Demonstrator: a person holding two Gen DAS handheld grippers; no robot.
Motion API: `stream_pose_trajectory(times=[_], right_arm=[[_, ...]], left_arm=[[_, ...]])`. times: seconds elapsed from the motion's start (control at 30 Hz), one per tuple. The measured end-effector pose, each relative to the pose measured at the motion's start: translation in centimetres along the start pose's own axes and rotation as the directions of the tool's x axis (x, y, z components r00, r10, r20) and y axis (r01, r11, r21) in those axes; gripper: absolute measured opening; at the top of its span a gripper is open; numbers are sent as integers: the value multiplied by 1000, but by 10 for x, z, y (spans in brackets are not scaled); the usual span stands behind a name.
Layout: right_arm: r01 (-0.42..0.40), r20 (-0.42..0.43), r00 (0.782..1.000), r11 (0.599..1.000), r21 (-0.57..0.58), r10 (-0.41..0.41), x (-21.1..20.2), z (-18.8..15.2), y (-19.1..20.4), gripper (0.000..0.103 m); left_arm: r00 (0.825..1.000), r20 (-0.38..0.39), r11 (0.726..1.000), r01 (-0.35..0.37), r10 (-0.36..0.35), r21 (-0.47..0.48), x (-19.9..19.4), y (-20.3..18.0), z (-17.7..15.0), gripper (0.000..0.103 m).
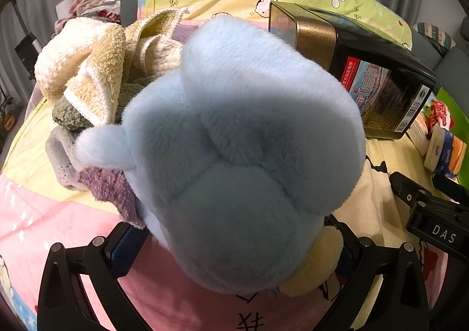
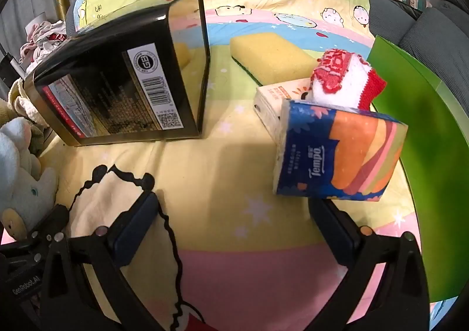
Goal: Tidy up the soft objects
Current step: 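Grasp the light blue plush toy on the cloth pile with the left gripper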
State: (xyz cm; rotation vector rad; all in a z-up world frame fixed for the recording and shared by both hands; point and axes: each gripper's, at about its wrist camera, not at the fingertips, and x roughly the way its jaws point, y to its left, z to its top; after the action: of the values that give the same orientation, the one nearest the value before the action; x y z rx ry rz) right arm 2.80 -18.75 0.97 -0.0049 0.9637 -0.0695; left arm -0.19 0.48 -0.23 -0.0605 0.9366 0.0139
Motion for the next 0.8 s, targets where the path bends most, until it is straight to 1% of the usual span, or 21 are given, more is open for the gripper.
stream_pose_trajectory(times=[0.23, 0.3, 0.6, 0.8], right_arm=[[0, 0, 1000, 1000, 0, 0, 0, 0, 0, 102], [0, 0, 1000, 1000, 0, 0, 0, 0, 0, 102], [0, 0, 1000, 1000, 0, 0, 0, 0, 0, 102], [0, 0, 1000, 1000, 0, 0, 0, 0, 0, 102]], left_arm=[[1000, 2, 1000, 4, -4, -2, -6, 2, -6, 103], [1000, -5, 1000, -3, 3, 2, -4, -1, 0, 103], [1000, -12, 1000, -7, 7, 3, -2, -4, 7, 103], [1000, -14, 1000, -7, 7, 6, 0, -4, 8, 103]])
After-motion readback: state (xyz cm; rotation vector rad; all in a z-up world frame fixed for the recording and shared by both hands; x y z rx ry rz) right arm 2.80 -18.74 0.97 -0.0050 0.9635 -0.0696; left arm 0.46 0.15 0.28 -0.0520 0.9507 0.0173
